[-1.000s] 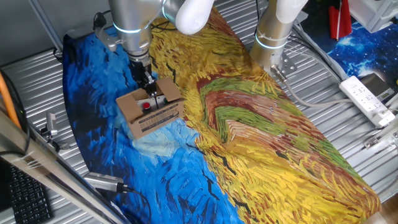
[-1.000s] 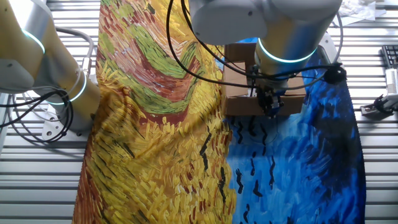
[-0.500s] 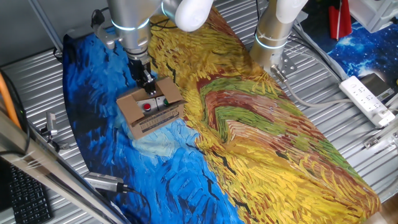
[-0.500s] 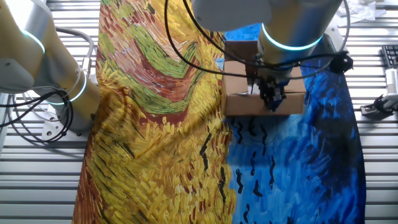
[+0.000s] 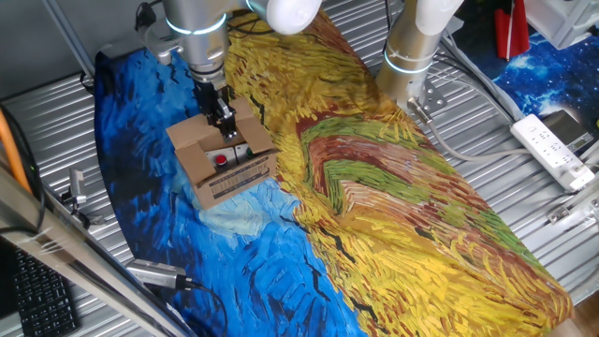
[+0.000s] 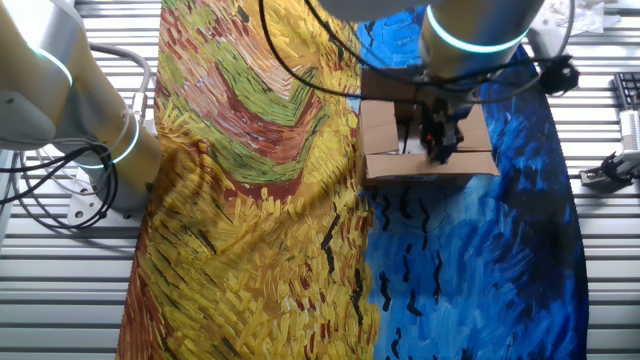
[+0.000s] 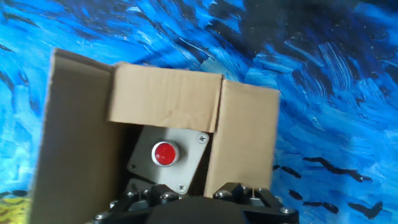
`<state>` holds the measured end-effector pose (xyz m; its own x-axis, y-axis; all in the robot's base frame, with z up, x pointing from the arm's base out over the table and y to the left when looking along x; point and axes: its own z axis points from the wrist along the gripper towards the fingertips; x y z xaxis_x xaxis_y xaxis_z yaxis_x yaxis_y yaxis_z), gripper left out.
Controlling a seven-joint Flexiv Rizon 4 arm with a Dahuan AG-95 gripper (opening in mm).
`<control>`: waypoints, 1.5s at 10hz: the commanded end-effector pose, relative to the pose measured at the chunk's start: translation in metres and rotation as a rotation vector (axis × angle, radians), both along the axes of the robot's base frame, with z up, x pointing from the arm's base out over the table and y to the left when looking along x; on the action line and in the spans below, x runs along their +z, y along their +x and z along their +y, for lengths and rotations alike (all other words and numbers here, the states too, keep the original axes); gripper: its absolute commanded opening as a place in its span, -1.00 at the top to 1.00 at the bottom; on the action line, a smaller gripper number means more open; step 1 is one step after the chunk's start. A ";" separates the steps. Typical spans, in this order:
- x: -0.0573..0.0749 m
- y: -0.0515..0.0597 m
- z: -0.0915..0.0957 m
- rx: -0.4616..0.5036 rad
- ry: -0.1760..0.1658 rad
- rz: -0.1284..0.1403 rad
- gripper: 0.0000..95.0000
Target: Open a box
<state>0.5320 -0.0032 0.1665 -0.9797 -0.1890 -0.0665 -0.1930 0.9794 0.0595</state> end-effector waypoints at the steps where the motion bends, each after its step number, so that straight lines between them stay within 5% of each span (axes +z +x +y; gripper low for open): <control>1: 0.006 0.004 0.006 -0.011 -0.004 0.008 -0.20; 2: 0.008 0.006 0.009 -0.016 -0.006 0.010 -0.20; 3: 0.008 0.009 0.012 -0.025 -0.016 0.006 0.20; 4: 0.008 0.010 0.015 -0.046 -0.016 0.008 0.20; 5: 0.007 0.012 0.018 -0.063 -0.016 0.008 1.00; 10: -0.001 0.015 0.031 -0.090 -0.026 0.032 1.00; 15: -0.019 0.007 0.032 -0.080 -0.026 0.028 1.00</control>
